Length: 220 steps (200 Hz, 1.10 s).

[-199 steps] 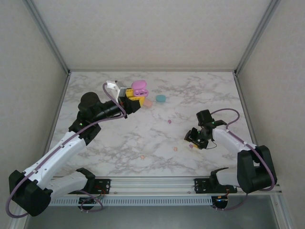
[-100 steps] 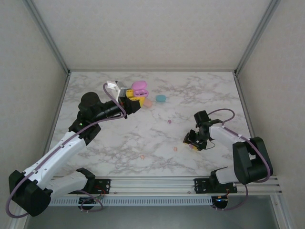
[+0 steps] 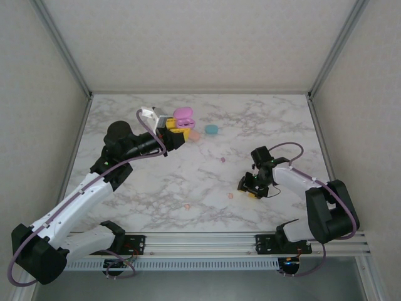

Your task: Insert the wireless bluetooth earbuds into the charging case

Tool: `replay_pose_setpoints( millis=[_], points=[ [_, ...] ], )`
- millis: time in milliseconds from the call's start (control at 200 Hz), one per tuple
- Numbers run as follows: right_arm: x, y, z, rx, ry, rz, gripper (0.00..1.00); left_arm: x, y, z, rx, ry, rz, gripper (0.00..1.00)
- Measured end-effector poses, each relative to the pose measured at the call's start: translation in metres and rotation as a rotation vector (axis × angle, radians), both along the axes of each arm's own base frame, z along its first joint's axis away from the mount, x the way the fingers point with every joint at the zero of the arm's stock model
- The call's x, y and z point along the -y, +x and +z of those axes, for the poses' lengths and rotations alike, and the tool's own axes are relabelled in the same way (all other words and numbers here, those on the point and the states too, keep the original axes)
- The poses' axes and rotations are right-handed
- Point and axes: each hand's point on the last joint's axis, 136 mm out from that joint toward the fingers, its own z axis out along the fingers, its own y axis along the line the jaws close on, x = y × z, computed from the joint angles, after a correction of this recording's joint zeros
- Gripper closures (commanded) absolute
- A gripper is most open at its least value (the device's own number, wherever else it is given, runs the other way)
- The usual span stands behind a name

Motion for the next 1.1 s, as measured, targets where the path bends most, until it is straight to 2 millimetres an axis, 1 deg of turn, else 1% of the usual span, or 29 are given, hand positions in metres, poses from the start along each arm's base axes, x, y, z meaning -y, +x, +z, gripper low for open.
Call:
replay_pose_setpoints(
  millis=[130, 220, 410, 485, 551, 661, 706, 841, 1101],
  points=[
    [-0.001, -0.001, 0.0, 0.0, -0.004, 0.005, 0.56, 0.0, 0.0, 0.0, 0.0, 0.0, 0.0, 0.8],
    [0.0, 0.0, 0.001, 0.003, -0.017, 0.003, 0.54, 0.0, 0.0, 0.0, 0.001, 0.003, 0.0, 0.79],
    [0.003, 0.014, 0.013, 0.044, -0.07, -0.012, 0.54, 0.0, 0.001, -0.003, -0.004, 0.01, 0.004, 0.79],
    [0.006, 0.021, 0.02, 0.069, -0.103, -0.012, 0.55, 0.0, 0.001, -0.003, -0.004, 0.013, 0.004, 0.79],
    [0.007, 0.027, 0.025, 0.091, -0.125, -0.007, 0.61, 0.0, 0.001, -0.003, -0.004, 0.013, 0.004, 0.79],
    [0.009, 0.033, 0.029, 0.106, -0.154, 0.026, 0.64, 0.0, 0.001, -0.003, -0.004, 0.013, 0.004, 0.79],
    [0.01, 0.035, 0.028, 0.102, -0.168, 0.048, 0.66, 0.0, 0.001, -0.003, -0.003, 0.013, 0.004, 0.79],
    [0.006, 0.041, 0.022, 0.071, -0.198, 0.131, 0.66, 0.0, 0.001, -0.003, -0.004, 0.013, 0.004, 0.79],
    [-0.002, 0.04, 0.008, -0.003, -0.247, 0.283, 0.65, -0.001, 0.001, -0.004, -0.005, 0.014, 0.007, 0.79]
  ],
)
